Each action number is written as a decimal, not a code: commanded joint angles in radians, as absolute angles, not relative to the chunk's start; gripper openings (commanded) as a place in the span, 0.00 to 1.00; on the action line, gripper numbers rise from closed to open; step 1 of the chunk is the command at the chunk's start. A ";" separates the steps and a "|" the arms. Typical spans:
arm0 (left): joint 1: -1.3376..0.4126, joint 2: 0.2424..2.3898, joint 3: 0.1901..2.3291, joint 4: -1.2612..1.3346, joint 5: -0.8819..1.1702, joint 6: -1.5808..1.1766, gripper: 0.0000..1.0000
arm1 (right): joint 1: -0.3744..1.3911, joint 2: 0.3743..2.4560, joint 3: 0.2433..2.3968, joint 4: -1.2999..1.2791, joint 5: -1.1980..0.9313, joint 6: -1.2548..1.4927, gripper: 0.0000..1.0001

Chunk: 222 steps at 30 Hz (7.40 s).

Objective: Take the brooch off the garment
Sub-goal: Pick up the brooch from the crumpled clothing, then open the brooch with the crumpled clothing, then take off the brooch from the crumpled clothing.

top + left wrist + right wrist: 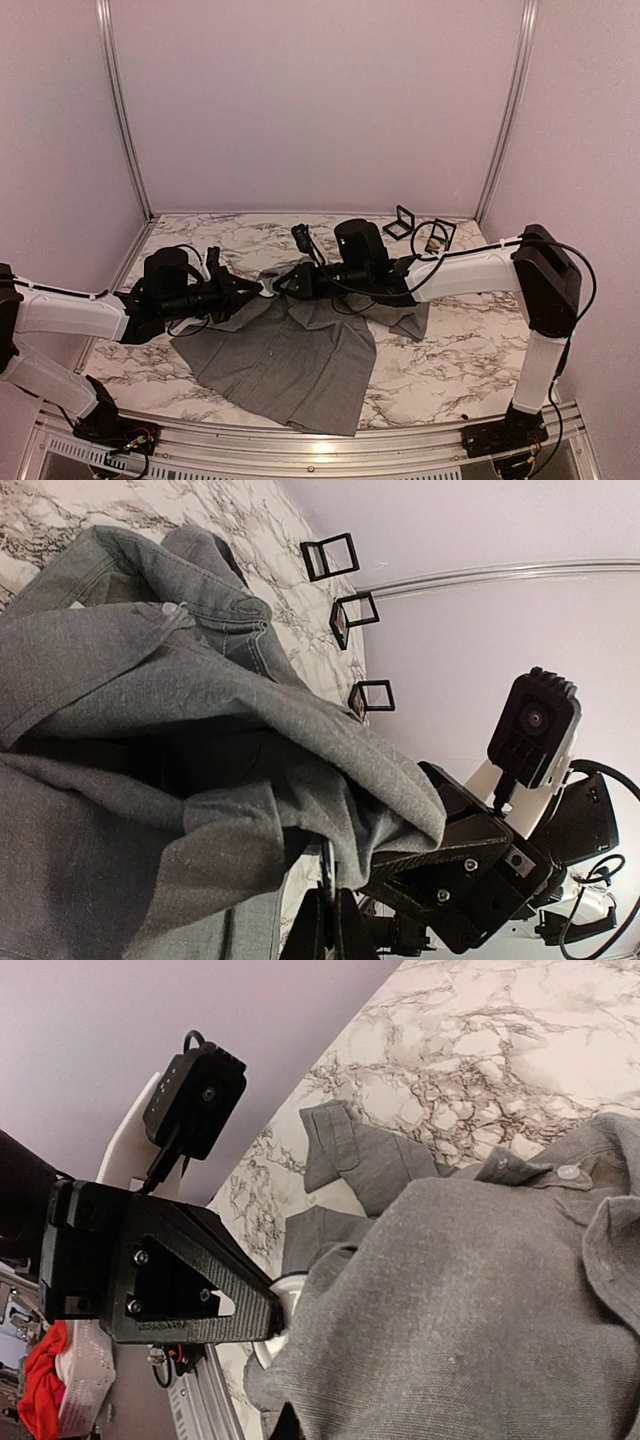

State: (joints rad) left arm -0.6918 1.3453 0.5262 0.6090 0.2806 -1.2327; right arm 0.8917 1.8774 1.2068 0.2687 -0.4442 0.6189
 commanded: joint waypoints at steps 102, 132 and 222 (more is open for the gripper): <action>-0.806 1.336 0.566 0.748 0.111 -0.930 0.00 | 0.804 1.923 1.103 0.774 -0.704 1.003 0.28; -0.829 1.335 0.528 0.902 0.138 -0.843 0.00 | 0.794 1.977 1.090 0.963 -0.673 1.218 0.07; -0.798 1.396 0.629 0.618 0.170 -0.940 0.00 | 0.818 1.726 1.095 0.332 -0.460 0.745 0.33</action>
State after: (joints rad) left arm -0.8108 1.3663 0.5804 0.6373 0.1532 -0.9184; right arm 0.8440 1.7161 1.0832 0.3355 -0.4545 0.7410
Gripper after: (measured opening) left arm 0.023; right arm 0.368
